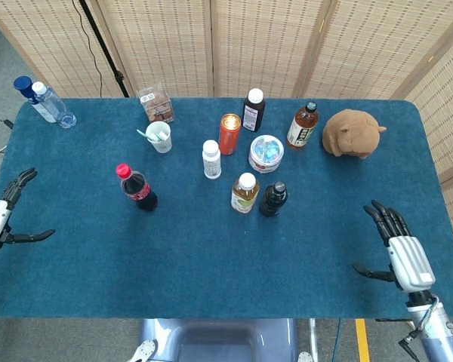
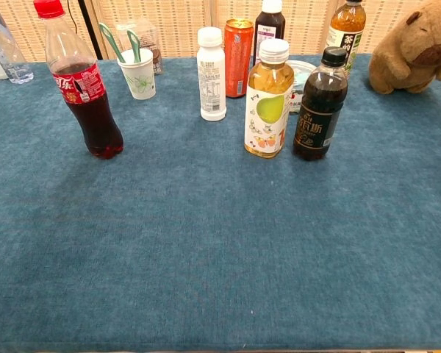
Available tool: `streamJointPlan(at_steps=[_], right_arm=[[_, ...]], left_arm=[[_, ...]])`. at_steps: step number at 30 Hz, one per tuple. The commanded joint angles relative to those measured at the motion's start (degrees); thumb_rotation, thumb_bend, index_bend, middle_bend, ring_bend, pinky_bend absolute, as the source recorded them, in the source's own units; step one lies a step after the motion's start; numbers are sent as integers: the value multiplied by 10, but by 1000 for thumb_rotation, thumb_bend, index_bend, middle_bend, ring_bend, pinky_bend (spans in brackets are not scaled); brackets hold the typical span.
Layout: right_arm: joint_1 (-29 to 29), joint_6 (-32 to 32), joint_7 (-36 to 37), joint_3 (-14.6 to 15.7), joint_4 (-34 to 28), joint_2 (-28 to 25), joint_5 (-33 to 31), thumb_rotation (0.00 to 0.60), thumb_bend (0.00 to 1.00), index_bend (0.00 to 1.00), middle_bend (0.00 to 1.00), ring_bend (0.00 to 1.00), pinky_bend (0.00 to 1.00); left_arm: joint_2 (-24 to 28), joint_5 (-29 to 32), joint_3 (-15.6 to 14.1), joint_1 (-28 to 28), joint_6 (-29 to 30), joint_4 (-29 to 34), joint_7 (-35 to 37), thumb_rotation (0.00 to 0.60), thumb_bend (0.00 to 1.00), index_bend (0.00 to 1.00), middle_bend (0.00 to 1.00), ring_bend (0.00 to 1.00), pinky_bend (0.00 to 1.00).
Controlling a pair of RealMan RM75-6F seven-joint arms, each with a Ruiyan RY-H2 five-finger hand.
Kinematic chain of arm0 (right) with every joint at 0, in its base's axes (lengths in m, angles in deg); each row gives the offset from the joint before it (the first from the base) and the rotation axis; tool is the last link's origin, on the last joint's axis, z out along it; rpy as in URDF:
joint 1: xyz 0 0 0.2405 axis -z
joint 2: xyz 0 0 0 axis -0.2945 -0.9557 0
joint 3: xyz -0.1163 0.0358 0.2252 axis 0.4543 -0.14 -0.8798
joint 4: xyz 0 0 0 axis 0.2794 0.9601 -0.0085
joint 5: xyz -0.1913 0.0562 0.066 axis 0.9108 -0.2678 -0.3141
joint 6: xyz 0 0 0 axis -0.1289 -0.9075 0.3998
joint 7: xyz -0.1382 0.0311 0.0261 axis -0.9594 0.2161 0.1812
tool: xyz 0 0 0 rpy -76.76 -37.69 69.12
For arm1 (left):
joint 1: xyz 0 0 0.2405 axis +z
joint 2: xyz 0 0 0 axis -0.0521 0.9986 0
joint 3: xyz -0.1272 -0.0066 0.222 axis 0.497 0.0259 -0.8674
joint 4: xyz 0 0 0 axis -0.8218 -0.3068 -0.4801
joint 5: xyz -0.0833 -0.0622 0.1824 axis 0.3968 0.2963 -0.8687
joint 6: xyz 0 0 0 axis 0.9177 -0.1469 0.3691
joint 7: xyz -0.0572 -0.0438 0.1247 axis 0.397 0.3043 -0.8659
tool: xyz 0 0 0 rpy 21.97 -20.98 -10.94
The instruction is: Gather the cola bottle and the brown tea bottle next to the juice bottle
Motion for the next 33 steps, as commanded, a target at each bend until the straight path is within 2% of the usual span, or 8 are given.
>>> streamJointPlan(at_steps=[1, 4, 8, 18, 28, 30, 33], right_arm=[[18, -21, -5, 10, 9, 1, 10, 600, 0, 0, 0, 0, 0], [23, -27, 9, 10, 16, 2, 12, 600, 0, 0, 0, 0, 0], [26, -32, 24, 6, 27, 3, 9, 600, 0, 0, 0, 0, 0], [31, -42, 80, -1, 49, -1, 13, 600, 0, 0, 0, 0, 0], [28, -34, 104, 0, 50, -4, 21, 600, 0, 0, 0, 0, 0], [29, -35, 104, 0, 50, -4, 23, 600, 0, 0, 0, 0, 0], [28, -34, 109, 0, 48, -5, 25, 600, 0, 0, 0, 0, 0]], left_arm=[[-68, -18, 3, -45, -5, -75, 96, 600, 0, 0, 0, 0, 0], [-96, -20, -3, -76, -45, -93, 122, 600, 0, 0, 0, 0, 0], [-115, -17, -4, -98, -64, -102, 128, 600, 0, 0, 0, 0, 0], [-176, 9, 2, -140, -105, -106, 105, 600, 0, 0, 0, 0, 0], [-234, 31, 5, -163, -124, -149, 136, 600, 25, 0, 0, 0, 4], [-241, 36, 8, -166, -124, -154, 130, 600, 55, 0, 0, 0, 42], [-248, 42, 11, -173, -131, -157, 122, 600, 111, 0, 0, 4, 165]])
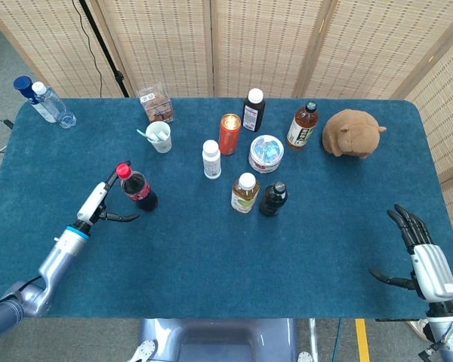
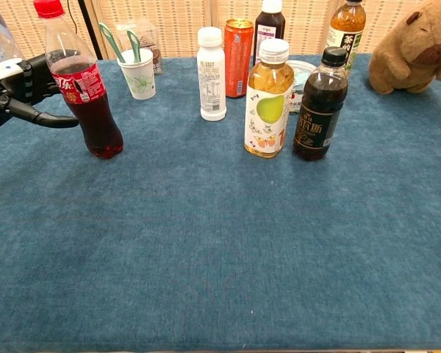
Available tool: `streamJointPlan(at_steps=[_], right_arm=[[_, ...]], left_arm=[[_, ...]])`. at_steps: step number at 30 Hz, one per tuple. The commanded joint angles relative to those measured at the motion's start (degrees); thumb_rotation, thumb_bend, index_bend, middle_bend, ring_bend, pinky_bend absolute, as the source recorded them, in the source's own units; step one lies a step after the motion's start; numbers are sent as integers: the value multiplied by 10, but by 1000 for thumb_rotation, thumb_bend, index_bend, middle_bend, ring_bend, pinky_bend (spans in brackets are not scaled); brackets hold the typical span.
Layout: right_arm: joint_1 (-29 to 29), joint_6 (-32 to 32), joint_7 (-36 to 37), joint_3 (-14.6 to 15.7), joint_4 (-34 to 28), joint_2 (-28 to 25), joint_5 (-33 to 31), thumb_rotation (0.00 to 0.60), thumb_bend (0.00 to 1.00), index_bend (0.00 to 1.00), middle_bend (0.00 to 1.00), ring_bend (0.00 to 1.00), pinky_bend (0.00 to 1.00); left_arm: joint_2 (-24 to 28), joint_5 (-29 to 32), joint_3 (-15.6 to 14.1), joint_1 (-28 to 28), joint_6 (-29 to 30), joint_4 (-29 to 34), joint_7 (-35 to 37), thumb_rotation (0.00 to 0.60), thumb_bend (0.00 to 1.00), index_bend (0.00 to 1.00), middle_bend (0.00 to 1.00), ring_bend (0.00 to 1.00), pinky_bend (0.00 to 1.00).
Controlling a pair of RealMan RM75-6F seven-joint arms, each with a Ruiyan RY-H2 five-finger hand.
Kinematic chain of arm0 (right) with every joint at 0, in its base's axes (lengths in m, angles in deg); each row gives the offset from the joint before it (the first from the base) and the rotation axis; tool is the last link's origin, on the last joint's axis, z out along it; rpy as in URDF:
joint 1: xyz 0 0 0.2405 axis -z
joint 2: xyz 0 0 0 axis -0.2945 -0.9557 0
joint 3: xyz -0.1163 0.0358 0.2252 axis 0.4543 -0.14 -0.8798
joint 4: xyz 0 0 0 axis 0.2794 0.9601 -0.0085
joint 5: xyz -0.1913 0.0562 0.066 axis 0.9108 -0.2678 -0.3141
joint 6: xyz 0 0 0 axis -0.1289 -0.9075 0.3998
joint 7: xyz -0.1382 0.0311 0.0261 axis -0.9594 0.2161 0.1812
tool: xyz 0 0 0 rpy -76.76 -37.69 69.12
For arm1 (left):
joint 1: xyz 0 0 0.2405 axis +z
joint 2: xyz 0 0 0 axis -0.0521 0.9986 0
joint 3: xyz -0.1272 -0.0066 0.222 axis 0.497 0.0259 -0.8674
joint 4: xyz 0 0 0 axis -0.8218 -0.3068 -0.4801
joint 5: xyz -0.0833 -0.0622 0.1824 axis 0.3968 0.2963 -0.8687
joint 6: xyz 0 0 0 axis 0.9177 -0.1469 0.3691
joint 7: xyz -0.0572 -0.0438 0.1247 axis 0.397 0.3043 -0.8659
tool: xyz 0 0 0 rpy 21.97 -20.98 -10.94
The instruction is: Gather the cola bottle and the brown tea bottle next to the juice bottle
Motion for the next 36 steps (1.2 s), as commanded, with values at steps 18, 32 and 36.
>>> streamJointPlan(at_steps=[18, 32, 36], right_arm=[[0, 1, 8, -2, -4, -4, 2, 600, 0, 0, 0, 0, 0], [-4, 10, -8, -9, -8, 1, -7, 600, 0, 0, 0, 0, 0], [-6, 18, -8, -13, -4, 2, -18, 600, 0, 0, 0, 0, 0]], left_arm=[[-30, 34, 26, -16, 15, 8, -59, 600, 324, 532, 403, 466, 568], [-21, 29, 62, -59, 34, 101, -134, 600, 310, 533, 404, 467, 568], [-51, 59, 90, -88, 7, 88, -173, 600, 309, 533, 404, 466, 567]])
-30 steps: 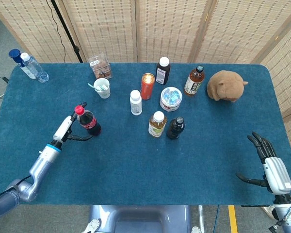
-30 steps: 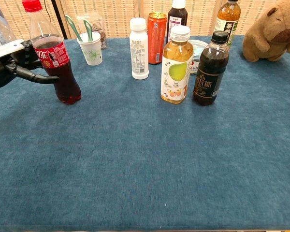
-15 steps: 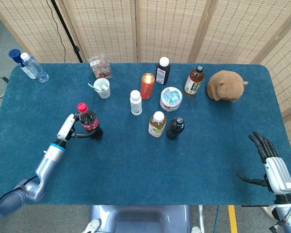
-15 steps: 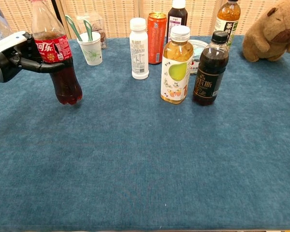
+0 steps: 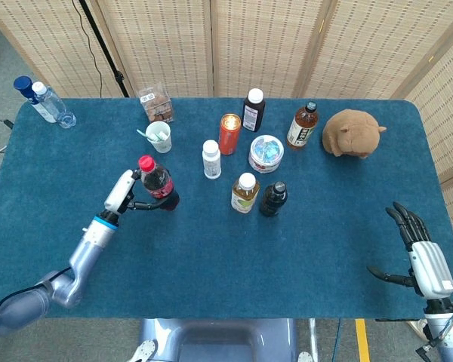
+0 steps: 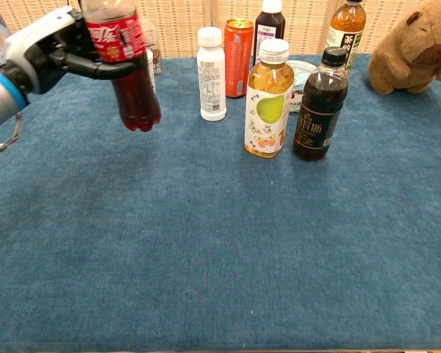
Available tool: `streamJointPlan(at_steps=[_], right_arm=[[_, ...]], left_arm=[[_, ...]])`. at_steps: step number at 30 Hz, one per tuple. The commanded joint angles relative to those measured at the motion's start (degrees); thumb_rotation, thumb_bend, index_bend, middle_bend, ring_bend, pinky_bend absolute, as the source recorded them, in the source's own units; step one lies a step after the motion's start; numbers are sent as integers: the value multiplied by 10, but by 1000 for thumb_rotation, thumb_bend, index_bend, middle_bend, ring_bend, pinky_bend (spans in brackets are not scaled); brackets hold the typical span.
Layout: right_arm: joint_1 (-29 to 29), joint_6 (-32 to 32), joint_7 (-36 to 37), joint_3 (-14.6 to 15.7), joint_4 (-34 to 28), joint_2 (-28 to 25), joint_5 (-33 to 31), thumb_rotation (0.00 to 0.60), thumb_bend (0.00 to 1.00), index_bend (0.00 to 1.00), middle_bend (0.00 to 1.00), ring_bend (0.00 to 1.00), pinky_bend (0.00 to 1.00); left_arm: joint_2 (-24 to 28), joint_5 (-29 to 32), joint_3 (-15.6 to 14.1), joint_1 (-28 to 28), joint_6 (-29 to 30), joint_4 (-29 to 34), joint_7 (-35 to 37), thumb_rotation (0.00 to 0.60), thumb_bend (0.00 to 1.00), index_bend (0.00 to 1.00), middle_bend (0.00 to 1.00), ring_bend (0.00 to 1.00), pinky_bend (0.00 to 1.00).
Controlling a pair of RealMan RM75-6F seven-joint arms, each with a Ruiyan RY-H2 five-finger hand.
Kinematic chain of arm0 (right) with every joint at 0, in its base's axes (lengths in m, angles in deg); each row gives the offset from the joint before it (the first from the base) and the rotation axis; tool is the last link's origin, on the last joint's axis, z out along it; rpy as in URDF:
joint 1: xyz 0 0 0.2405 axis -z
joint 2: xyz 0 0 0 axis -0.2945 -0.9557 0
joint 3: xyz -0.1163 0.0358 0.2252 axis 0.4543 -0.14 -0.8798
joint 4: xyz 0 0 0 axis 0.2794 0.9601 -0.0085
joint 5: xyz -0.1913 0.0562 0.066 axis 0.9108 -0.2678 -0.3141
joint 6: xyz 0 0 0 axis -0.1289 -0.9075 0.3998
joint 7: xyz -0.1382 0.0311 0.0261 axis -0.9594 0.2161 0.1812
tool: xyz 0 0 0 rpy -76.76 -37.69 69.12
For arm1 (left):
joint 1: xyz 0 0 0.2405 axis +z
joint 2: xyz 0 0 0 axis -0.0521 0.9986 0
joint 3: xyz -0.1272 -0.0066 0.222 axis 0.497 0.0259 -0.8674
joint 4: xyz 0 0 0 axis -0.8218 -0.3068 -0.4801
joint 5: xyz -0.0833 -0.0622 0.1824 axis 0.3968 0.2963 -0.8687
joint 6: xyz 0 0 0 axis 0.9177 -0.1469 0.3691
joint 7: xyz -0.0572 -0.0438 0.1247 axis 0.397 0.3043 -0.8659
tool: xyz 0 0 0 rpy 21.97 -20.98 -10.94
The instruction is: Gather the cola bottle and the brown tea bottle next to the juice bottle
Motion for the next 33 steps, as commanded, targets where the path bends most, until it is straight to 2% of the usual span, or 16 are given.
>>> streamJointPlan(at_steps=[1, 10, 19, 33], right_arm=[[-2, 4, -1, -4, 4, 0, -8, 600, 0, 0, 0, 0, 0], [-6, 23, 11, -17, 18, 0, -42, 600, 0, 0, 0, 0, 0], [-4, 30, 27, -22, 25, -7, -55, 600, 0, 0, 0, 0, 0], [-5, 45, 30, -28, 37, -5, -70, 600, 0, 0, 0, 0, 0]], left_arm=[[-32, 25, 27, -31, -25, -13, -31, 600, 309, 533, 404, 467, 567], [-102, 44, 47, -92, -73, -91, -52, 600, 307, 533, 404, 467, 568], [-171, 47, 44, -126, -91, -195, -31, 600, 307, 534, 405, 467, 567], [-236, 48, 45, -165, -99, -293, 14, 600, 304, 538, 406, 467, 567]])
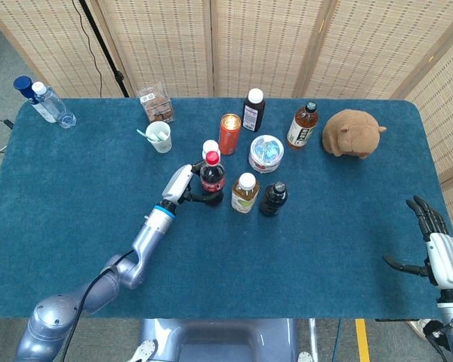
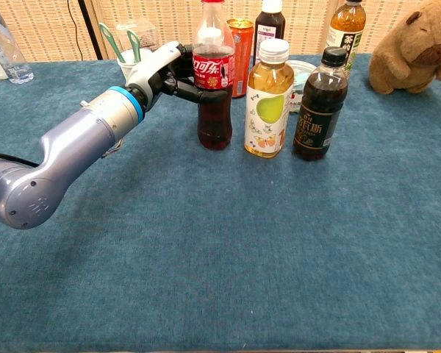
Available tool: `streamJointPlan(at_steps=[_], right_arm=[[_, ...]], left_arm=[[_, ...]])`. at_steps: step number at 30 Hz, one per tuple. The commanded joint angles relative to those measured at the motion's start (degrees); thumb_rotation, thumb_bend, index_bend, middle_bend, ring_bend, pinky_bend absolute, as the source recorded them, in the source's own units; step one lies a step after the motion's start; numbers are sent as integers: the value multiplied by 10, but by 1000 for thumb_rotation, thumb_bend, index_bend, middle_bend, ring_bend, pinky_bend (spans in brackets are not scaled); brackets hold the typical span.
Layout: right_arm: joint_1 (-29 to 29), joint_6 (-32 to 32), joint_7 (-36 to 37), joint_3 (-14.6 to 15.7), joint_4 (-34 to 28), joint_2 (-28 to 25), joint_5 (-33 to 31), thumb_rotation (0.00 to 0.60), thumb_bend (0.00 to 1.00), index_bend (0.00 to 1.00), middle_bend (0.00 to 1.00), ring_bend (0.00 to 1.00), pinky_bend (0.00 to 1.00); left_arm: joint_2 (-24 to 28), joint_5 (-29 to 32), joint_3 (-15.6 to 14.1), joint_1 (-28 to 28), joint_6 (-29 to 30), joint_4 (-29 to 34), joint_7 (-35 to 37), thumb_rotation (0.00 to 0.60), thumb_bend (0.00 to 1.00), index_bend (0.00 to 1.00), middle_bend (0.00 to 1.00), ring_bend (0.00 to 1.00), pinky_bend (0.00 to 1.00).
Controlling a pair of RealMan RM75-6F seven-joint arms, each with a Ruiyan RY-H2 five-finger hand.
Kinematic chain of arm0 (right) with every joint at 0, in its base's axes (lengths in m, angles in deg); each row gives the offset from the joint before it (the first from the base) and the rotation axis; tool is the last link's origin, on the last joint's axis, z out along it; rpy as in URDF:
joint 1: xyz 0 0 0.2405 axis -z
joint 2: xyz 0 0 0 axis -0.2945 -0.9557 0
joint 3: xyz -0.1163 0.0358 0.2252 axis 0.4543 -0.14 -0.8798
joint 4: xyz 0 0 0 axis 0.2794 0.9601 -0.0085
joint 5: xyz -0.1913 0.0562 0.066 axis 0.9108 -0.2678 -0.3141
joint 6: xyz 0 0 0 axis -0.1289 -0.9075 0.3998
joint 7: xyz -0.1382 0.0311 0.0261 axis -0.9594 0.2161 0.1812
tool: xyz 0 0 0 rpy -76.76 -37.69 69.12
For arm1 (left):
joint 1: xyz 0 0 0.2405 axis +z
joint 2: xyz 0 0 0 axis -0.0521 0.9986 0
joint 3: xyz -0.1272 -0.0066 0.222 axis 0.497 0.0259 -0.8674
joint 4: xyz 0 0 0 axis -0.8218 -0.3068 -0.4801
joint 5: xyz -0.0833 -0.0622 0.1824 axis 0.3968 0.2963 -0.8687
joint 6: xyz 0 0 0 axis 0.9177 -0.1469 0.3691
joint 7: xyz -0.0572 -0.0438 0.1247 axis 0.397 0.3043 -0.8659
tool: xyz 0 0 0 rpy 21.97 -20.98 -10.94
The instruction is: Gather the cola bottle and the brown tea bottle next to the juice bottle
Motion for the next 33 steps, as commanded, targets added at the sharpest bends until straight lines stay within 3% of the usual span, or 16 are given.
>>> streamJointPlan(at_steps=[1, 11, 19, 25, 33], right_arm=[[0, 1, 1, -1, 2, 1, -2, 600, 0, 0, 0, 0, 0], [-3, 12, 8, -5, 15, 4, -8, 600, 0, 0, 0, 0, 0], [-2, 11, 9, -6, 16, 4, -5, 600, 0, 0, 0, 0, 0], [-2, 10, 9, -6, 16, 4, -4, 600, 0, 0, 0, 0, 0], [1, 3, 8, -7, 11, 1, 1, 600, 0, 0, 0, 0, 0]], left_arm=[[-13, -2, -1, -8, 5, -20, 8, 600, 303, 538, 406, 467, 568], [-46, -1, -2, -28, 5, -76, 19, 600, 293, 529, 403, 449, 568], [-49, -10, -17, -24, 24, -90, 29, 600, 262, 315, 289, 280, 472], [-44, -12, -25, -19, 28, -84, 35, 600, 244, 83, 116, 119, 344], [-33, -16, -32, -6, 47, -64, 53, 600, 238, 24, 54, 68, 314]])
